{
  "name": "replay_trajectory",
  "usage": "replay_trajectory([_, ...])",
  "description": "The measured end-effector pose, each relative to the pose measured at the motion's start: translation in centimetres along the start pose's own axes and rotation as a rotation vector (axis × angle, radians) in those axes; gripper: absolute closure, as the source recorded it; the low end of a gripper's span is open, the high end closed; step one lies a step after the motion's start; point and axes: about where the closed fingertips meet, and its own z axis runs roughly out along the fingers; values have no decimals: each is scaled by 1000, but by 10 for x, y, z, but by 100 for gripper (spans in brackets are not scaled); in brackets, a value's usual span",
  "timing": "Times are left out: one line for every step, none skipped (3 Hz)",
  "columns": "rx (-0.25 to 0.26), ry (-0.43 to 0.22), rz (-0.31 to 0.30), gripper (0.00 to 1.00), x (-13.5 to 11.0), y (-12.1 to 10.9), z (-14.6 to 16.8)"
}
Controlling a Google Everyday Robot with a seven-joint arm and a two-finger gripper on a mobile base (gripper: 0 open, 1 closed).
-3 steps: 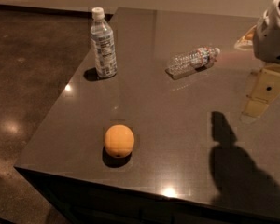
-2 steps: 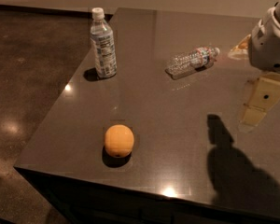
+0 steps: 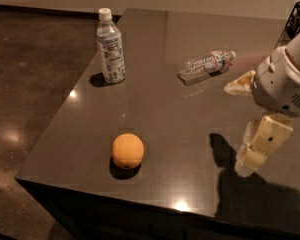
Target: Move orange near water bottle
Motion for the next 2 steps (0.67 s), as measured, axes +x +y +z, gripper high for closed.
replay_trajectory([-31,-100,-28,0,-17,26,23])
replay_trajectory([-36,-161,-64,0,-39,38,53])
